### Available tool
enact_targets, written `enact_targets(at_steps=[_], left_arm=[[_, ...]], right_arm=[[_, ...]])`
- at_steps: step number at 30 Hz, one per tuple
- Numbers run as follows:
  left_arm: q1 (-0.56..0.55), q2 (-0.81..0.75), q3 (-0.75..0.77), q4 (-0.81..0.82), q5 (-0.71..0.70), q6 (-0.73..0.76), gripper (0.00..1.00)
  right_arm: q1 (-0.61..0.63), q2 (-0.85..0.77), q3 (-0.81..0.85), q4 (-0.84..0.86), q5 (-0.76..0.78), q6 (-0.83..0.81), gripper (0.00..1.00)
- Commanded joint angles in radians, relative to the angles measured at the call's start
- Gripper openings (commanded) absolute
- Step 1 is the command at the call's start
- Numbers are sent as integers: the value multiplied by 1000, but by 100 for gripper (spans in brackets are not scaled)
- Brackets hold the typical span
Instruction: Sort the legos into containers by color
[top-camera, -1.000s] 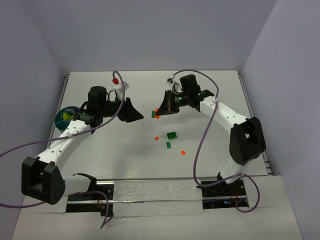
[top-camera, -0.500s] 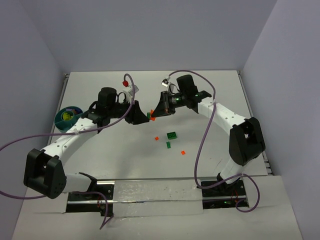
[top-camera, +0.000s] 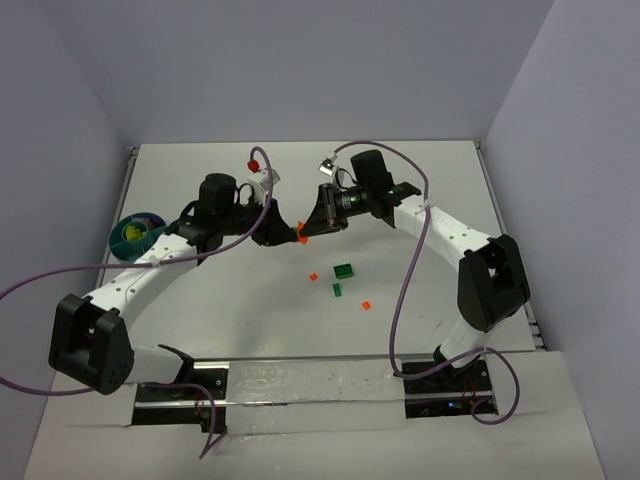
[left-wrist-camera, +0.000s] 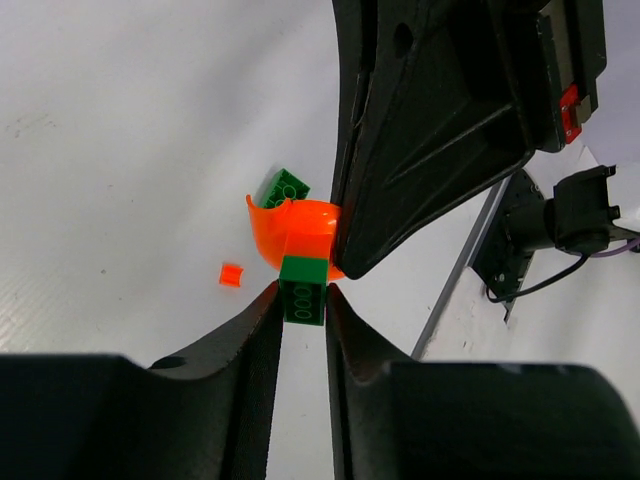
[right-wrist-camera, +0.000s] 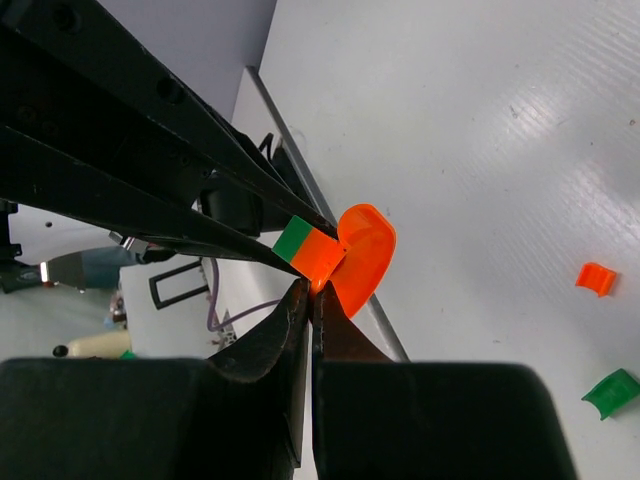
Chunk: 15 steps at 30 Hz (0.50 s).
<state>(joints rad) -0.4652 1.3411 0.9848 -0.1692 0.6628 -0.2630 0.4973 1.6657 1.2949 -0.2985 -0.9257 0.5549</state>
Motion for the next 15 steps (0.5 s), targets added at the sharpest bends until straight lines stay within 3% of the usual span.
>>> enact_targets(at_steps=[1, 4, 6, 10, 15], left_arm=[[-6, 6, 54, 25, 9, 11, 21], [-6, 7, 54, 27, 15, 13, 13], [-7, 6, 51, 28, 23, 12, 0], [-7, 5, 51, 14, -14, -1, 0], [8, -8, 42, -18, -113, -28, 0]], right_arm=[[10, -26, 4, 44, -38, 16, 0], [12, -24, 1, 50, -44, 20, 0], [12, -23, -2, 53, -48, 22, 0], [12, -21, 16, 6, 16, -5, 0], [4, -34, 34, -98, 217, -76, 0]])
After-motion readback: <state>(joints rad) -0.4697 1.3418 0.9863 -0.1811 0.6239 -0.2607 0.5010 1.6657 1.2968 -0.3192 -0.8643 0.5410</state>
